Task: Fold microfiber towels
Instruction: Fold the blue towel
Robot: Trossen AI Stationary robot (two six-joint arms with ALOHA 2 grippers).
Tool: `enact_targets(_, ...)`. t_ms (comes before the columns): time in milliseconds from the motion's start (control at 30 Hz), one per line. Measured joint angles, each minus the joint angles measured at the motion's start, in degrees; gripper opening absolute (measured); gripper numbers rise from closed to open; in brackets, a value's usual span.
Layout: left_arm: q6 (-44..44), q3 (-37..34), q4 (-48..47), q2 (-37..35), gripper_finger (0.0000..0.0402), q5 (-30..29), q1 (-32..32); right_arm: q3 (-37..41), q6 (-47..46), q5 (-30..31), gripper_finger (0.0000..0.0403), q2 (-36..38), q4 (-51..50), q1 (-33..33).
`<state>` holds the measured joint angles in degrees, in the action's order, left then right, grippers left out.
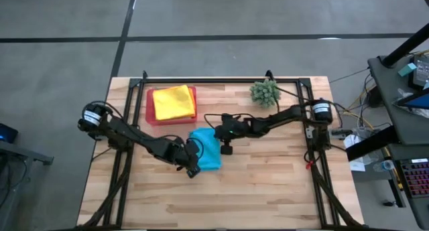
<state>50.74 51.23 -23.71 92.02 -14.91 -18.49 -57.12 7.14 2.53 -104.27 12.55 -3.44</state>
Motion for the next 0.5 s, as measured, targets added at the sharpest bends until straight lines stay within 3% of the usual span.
enact_targets(267,1.49,-0.94,0.35,4.12,0.0058,0.93,-0.49,-6.96,1.52,0.24,0.0008,-4.53,-10.27,-2.87)
enact_targets(500,1.44,-0.91,-0.26,3.89,0.0058,1.00,-0.62,-5.65,2.44,0.48,0.0008,-2.54,-13.24,-3.22)
